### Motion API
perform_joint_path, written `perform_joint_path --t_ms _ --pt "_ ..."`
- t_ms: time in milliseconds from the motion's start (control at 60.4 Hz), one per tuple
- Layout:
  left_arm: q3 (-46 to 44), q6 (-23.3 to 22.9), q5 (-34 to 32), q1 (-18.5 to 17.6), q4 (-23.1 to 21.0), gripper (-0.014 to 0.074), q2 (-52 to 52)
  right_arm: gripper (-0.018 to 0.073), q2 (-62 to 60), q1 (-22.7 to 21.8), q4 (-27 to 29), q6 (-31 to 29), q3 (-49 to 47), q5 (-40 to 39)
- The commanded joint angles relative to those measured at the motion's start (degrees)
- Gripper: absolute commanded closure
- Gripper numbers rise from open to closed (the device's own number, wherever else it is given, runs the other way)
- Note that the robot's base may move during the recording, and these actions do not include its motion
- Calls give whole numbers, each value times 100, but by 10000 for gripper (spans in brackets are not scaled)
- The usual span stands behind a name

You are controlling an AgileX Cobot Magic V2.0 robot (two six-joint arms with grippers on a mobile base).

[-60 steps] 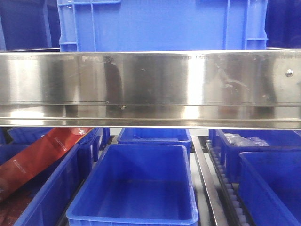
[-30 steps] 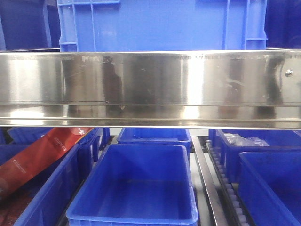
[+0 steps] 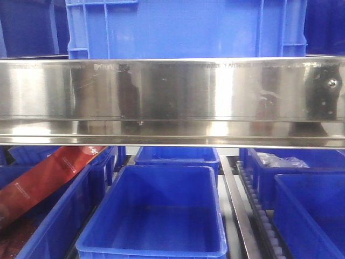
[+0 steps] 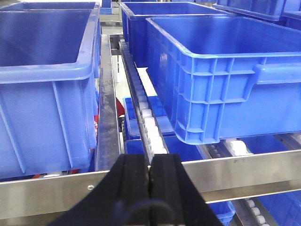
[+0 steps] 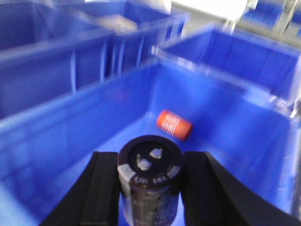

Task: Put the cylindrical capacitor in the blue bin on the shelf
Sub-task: 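Move the right gripper over the same bin and release the capacitor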

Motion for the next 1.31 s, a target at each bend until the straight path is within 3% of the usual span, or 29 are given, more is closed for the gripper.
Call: perform_joint_path --t_ms 0,215,281,347,463,513,563,794,894,1092,1208,1291 --pt "17 -44 -105 24 -54 707 -25 721 395 -9 -3 62 -212 25" --pt "17 -44 -151 24 -90 707 -25 718 966 -14 -3 222 -224 25" --pt "17 -44 -164 24 -88 707 -25 661 1027 -14 -3 222 -224 25" --pt "17 -44 -164 24 -88 707 -25 511 1051 -14 -3 222 -224 25" --pt "17 -44 -164 24 -88 707 -25 146 1051 -14 -3 245 -224 25" --pt "17 -44 -164 24 -88 707 -25 32 1051 -14 -3 245 -224 25" --pt "17 -44 -164 24 -88 707 -25 -15 1051 -14 -3 245 -234 25" --pt "17 -44 -164 24 -88 707 -25 18 786 -35 -3 245 -234 -9" --pt "17 -44 -164 24 -88 707 -25 160 533 -60 -3 245 -234 -9" --pt "17 -44 -164 24 -88 707 -25 582 -166 -63 -13 245 -214 256" --pt "17 -44 -164 24 -88 707 -25 695 -560 -63 -50 245 -202 424" --pt "17 -44 -164 24 -88 707 -25 711 -826 -63 -130 245 -82 425"
